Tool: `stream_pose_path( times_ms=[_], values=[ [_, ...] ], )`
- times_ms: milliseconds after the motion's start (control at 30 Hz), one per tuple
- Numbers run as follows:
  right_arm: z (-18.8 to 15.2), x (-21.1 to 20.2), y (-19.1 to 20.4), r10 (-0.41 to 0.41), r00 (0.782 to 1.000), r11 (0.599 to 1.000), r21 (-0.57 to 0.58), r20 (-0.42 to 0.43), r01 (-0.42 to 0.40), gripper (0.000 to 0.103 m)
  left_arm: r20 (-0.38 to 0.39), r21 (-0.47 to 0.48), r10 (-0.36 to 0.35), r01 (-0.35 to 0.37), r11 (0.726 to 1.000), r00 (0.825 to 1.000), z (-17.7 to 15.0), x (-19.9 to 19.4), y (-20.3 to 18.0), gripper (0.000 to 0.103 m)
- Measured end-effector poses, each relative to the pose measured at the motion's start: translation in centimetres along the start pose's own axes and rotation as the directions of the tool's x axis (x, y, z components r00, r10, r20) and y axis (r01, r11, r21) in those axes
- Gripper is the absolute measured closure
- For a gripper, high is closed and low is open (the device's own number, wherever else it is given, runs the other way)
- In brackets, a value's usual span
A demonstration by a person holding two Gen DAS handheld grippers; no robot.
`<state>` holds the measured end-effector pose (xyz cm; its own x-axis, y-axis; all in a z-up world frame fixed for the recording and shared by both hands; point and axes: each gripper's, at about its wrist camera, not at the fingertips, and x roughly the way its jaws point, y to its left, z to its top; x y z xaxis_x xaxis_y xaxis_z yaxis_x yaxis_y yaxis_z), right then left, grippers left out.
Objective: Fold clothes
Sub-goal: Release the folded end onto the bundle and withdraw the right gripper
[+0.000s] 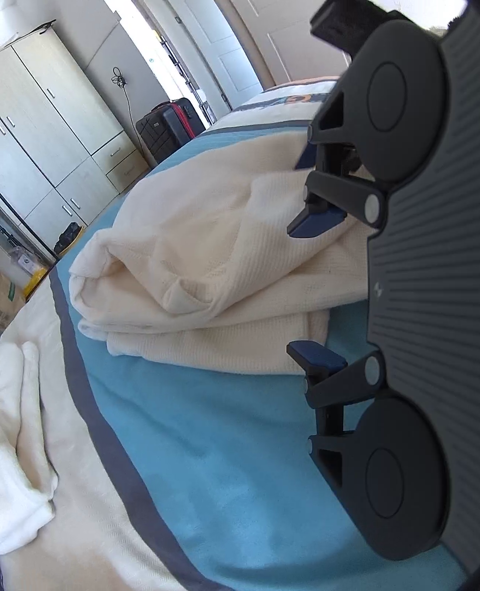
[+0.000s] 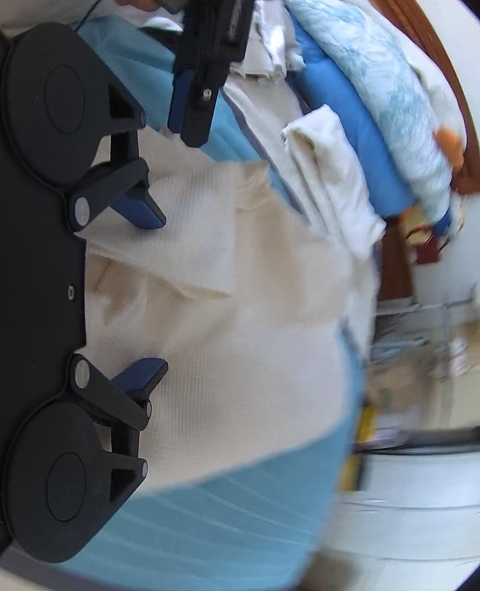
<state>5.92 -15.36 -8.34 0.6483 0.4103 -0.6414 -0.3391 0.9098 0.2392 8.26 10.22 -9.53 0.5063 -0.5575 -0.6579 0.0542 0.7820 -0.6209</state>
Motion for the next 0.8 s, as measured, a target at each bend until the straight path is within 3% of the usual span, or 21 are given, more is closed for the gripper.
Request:
stream_pose_path(
  times_ms=[100,167,200,233,333,433,500,533,667,733,800],
  values=[
    [-0.3,0.4,0.7,0.129,0.991,0.992,0.005,-0.014,-0.129,0.039,0.01,0.014,-0.02,0.02,1.0,1.0,0.0,-0.5,-0.2,0.042],
    [-0.5,0.8,1.9,0.149,0.987,0.988,-0.037,-0.057,-0.152,0.061,0.021,0.012,-0.043,0.043,0.999,0.999,0.1,-1.0,-0.4,0.041],
    [-0.7,1.0,2.2,0.129,0.989,0.991,-0.039,-0.073,-0.132,0.079,0.025,0.006,-0.054,0.054,0.999,0.998,0.1,-1.1,-0.4,0.041],
    [-1.0,1.1,2.5,0.107,0.991,0.993,-0.04,-0.081,-0.11,0.086,0.026,0.002,-0.059,0.059,0.998,0.998,0.1,-1.1,-0.5,0.04],
    [-2.2,0.7,3.9,0.125,0.99,0.987,-0.092,-0.071,-0.131,0.086,0.013,0.008,-0.057,0.057,0.998,0.998,-0.1,-1.0,-0.7,0.04],
    [-3.1,0.3,6.2,0.153,0.975,0.968,-0.176,-0.162,-0.181,0.085,-0.003,0.019,-0.055,0.055,0.998,0.998,-0.2,-0.8,-0.9,0.04],
    [-3.3,-0.9,7.8,0.123,0.967,0.955,-0.239,-0.223,-0.177,0.084,-0.003,0.018,-0.044,0.045,0.999,0.999,-0.2,-0.9,-0.8,0.04],
    [-3.1,-1.9,8.3,0.102,0.968,0.955,-0.25,-0.227,-0.159,0.079,0.0,0.017,-0.036,0.036,0.999,0.999,-0.3,-1.0,-0.7,0.04],
    [-2.2,-7.1,7.0,0.025,0.992,0.965,-0.257,-0.123,-0.056,0.038,0.004,0.025,-0.014,0.014,1.0,1.0,-0.2,-1.0,-0.7,0.04],
    [-2.2,-9.0,5.5,-0.063,0.995,0.962,-0.269,-0.078,0.04,0.038,-0.006,0.039,-0.014,0.014,0.999,1.0,-0.3,-0.6,-1.0,0.04],
    [-2.4,-9.6,3.7,-0.165,0.984,0.95,-0.278,-0.064,0.141,0.038,-0.037,0.071,0.011,-0.009,0.997,0.999,-0.6,0.3,-1.6,0.04]
  ],
)
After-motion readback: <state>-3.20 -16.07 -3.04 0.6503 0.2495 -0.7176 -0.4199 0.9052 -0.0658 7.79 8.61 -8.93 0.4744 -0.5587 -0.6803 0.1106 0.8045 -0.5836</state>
